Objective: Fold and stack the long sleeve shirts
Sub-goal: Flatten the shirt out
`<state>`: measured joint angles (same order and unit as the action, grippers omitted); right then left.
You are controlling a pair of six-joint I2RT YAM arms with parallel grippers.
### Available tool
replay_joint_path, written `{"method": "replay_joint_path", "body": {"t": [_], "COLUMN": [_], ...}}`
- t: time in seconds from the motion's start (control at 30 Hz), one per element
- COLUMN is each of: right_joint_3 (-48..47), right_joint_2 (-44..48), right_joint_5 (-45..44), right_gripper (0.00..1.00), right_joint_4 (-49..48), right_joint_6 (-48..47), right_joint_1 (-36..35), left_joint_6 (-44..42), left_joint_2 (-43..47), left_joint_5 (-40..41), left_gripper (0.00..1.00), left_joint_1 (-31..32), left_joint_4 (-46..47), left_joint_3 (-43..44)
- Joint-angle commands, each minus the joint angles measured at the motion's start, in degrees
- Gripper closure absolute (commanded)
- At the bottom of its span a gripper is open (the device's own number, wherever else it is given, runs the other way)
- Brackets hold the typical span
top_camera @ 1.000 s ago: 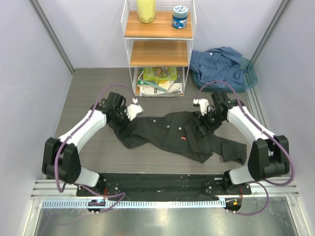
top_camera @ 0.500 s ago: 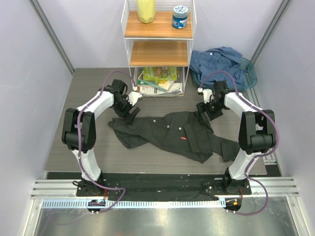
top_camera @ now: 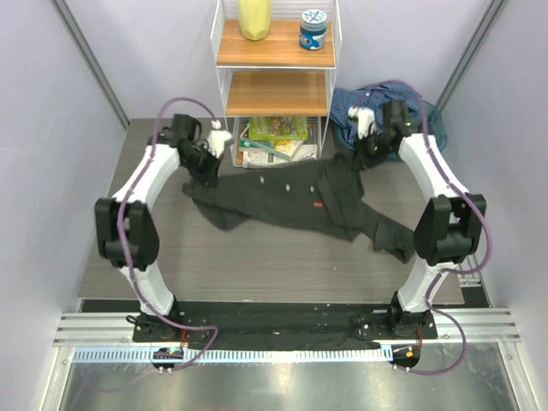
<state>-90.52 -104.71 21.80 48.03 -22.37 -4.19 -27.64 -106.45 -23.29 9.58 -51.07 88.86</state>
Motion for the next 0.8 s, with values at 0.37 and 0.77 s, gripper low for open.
{"method": "replay_joint_path", "body": {"t": [0.37,0.77], "right_joint_3": [30.4,20.4], "right_joint_2": [46.7,30.7], "right_joint_5": [-6.6,5.9], "right_gripper": [0.15,0.01], "right_joint_4": [23.8,25.4], "right_joint_6": [-46.7,-35.7], "right_joint_1": [1.5,7.1], "left_joint_6": [-31.5,-12.6], "left_joint_2": [52.0,35.9], "left_joint_5": [4.3,0.6], "left_gripper": [0.0,0.01], "left_joint_1": [-2.2,-1.9], "left_joint_4": [-12.5,1.0], "left_joint_3": [-39.9,-28.5]}}
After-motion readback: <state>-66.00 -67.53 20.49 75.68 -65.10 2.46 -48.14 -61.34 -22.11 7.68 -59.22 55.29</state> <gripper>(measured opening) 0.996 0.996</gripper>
